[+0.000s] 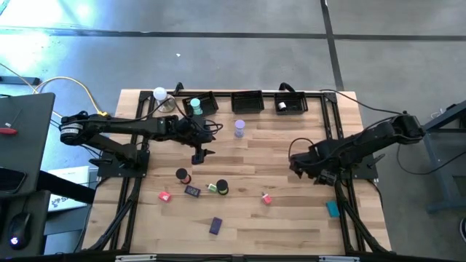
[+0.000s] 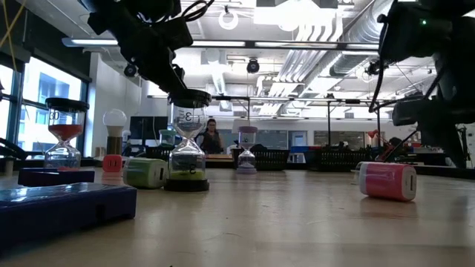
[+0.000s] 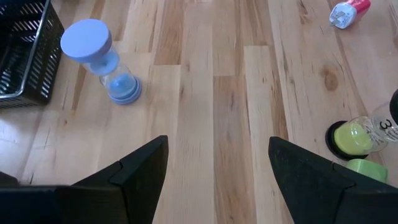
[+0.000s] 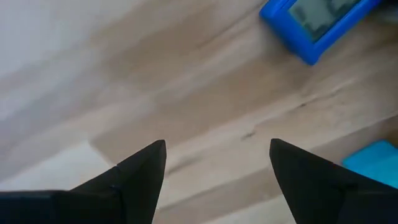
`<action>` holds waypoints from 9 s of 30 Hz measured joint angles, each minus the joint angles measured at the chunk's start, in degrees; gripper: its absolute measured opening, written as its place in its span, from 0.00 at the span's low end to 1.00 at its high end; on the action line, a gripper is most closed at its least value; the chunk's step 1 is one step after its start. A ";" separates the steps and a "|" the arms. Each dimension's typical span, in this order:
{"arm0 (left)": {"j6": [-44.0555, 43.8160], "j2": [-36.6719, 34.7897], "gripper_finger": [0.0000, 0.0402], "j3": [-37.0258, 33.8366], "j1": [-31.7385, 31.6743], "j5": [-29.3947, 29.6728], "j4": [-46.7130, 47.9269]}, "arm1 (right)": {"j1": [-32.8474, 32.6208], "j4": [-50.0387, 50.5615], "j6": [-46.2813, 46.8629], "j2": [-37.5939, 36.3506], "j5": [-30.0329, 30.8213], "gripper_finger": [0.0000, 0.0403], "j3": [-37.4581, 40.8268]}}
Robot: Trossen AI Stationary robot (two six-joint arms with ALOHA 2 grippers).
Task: Pick & Place Office items
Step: Put the dark blue digital clock into the middle black bin
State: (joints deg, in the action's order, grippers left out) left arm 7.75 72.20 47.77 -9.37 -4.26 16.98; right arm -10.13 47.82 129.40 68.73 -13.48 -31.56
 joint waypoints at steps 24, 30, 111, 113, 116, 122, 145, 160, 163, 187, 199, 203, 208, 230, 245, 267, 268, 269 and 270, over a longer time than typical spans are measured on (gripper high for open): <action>0.46 0.00 0.67 -0.04 0.00 -0.01 0.08 | -4.20 11.10 11.74 -0.62 5.36 0.68 0.69; 0.52 0.00 0.67 -0.04 0.00 -0.01 0.14 | -4.05 12.73 12.20 -3.10 9.12 0.68 0.69; 2.31 0.02 0.67 -1.18 0.00 -0.03 0.90 | -2.84 7.70 18.08 -4.65 7.91 0.68 6.98; 2.11 0.02 0.67 -1.18 0.01 -0.03 0.88 | -2.84 8.13 17.79 -3.41 8.24 0.68 6.81; 2.10 0.02 0.67 -1.18 0.01 -0.04 0.88 | -2.91 8.47 17.77 -1.46 8.50 0.68 6.62; 1.84 0.02 0.67 -1.18 0.02 -0.80 0.87 | -3.11 8.69 15.71 -0.55 9.09 0.68 6.59; 1.25 0.02 0.67 -1.70 0.04 -0.75 0.94 | -10.19 8.21 18.91 2.69 15.74 0.68 6.24; 1.66 0.02 0.67 -2.84 0.15 -3.04 0.56 | -9.64 8.28 18.48 2.80 16.80 0.68 6.24; 1.63 0.02 0.67 -2.84 0.15 -3.13 0.58 | -9.64 8.30 18.49 3.12 17.07 0.68 6.24; 1.20 0.02 0.67 -3.02 0.15 -5.28 1.23 | -6.32 8.65 18.53 7.39 21.42 0.68 5.74; 1.25 0.02 0.67 -3.02 0.17 -5.23 0.84 | -5.60 8.62 17.44 7.50 24.31 0.68 5.87; 1.25 0.02 0.67 -3.02 0.17 -5.23 0.95 | -5.60 8.35 17.23 7.50 24.60 0.65 5.96; 1.25 0.02 0.67 -3.02 0.17 -5.21 1.01 | -5.60 7.80 16.14 7.50 25.17 0.53 6.17; 0.38 0.02 0.67 -3.06 0.16 -5.08 1.01 | -6.41 7.74 10.56 7.41 21.13 0.35 5.12; -9.03 0.02 0.67 -3.10 0.16 -5.23 -0.54 | -8.27 -5.04 -11.41 6.80 31.59 0.35 -7.37; -20.41 0.02 0.67 -3.10 2.15 -3.24 -18.13 | -7.74 -57.94 -89.58 6.71 49.43 0.35 -8.05; -19.13 0.02 0.67 -3.10 2.67 -3.11 -19.82 | -7.74 -59.29 -92.95 6.69 49.27 0.35 -8.07; -17.74 0.02 0.67 -3.10 3.27 -3.09 -21.68 | -7.76 -60.43 -95.81 6.69 49.18 0.35 -8.12; -16.17 0.02 0.67 -3.10 3.88 -3.09 -23.49 | -7.74 -61.62 -98.61 6.69 49.11 0.35 -8.14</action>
State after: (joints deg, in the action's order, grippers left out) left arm -8.42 72.23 44.66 -5.48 -7.35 -6.50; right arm -17.87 -13.81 30.80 75.42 35.64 -39.70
